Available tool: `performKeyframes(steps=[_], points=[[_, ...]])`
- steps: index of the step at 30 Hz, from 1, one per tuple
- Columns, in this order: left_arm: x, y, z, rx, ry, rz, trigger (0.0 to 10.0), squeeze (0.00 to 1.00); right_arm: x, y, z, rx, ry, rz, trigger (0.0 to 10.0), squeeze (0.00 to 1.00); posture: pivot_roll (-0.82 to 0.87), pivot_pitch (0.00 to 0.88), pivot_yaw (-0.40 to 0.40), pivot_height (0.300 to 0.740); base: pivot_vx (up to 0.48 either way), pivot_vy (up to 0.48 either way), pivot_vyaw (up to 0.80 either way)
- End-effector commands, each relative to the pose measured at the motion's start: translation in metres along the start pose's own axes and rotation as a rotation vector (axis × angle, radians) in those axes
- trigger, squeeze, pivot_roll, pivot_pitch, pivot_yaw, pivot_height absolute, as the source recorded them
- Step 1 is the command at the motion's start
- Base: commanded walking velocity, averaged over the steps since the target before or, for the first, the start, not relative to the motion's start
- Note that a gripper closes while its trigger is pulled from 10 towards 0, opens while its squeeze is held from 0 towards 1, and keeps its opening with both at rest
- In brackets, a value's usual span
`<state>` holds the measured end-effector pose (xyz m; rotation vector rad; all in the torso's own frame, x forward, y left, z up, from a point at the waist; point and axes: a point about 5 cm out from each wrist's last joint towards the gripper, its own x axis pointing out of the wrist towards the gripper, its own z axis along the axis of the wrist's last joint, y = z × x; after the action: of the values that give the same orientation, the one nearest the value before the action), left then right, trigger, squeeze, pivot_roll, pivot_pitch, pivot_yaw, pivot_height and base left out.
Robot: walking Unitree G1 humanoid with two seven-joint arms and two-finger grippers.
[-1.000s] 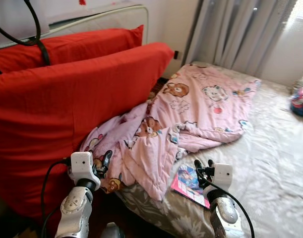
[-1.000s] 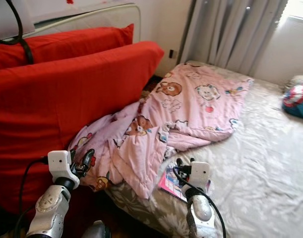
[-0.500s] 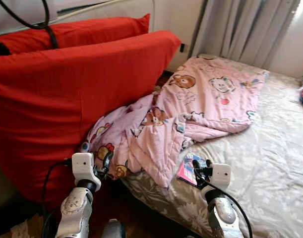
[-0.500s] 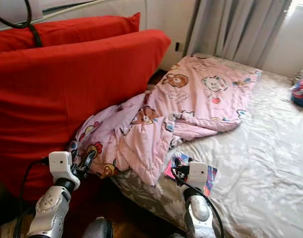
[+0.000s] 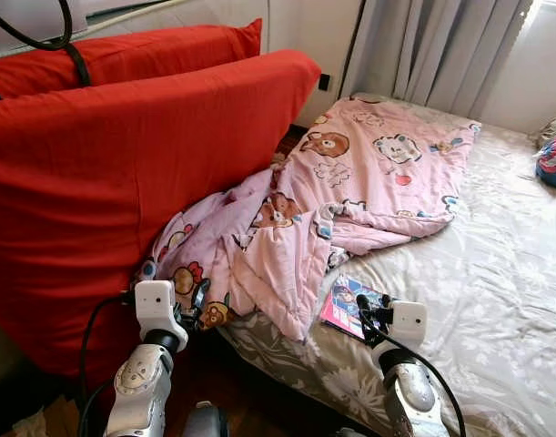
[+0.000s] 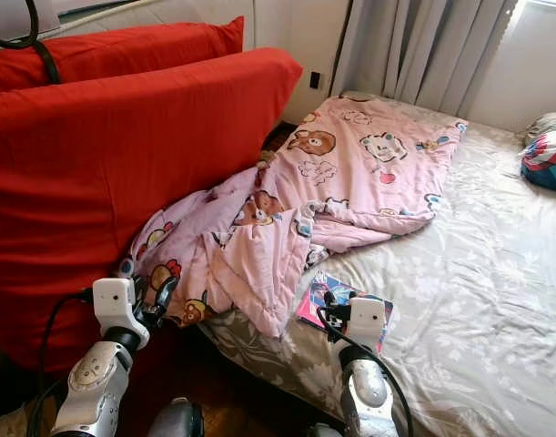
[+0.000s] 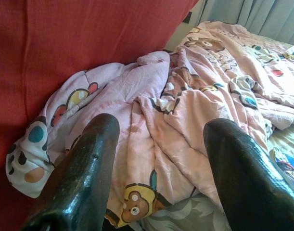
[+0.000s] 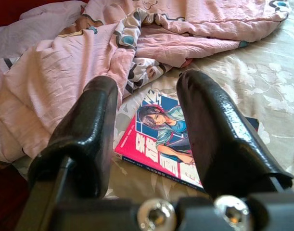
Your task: Clean up the room
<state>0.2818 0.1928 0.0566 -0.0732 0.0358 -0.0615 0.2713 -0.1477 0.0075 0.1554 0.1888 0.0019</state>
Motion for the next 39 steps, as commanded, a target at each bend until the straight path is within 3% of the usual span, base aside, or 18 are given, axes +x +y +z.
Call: performKeyframes(steps=[1,6,39], points=[[0.0002,-0.0032,0.0004,0.008,0.007,-0.015,10.0,0.00,0.0009,-0.0014,-0.0018,-0.006,0.025,-0.008,10.0,0.00,0.01,0.039,-0.074,0.641,0.000,0.000,0.00],[-0.0001,-0.0025,0.0002,0.010,0.008,-0.014,10.0,0.00,0.0008,0.0006,0.0011,-0.002,-0.006,-0.006,10.0,0.00,0.01,0.039,-0.074,0.612,0.000,0.000,0.00],[0.0012,-0.0035,0.0006,0.028,0.011,-0.030,10.0,0.00,0.0015,0.0062,-0.0005,0.000,0.006,0.034,10.0,0.00,0.01,0.028,-0.070,0.612,0.015,0.000,0.00]])
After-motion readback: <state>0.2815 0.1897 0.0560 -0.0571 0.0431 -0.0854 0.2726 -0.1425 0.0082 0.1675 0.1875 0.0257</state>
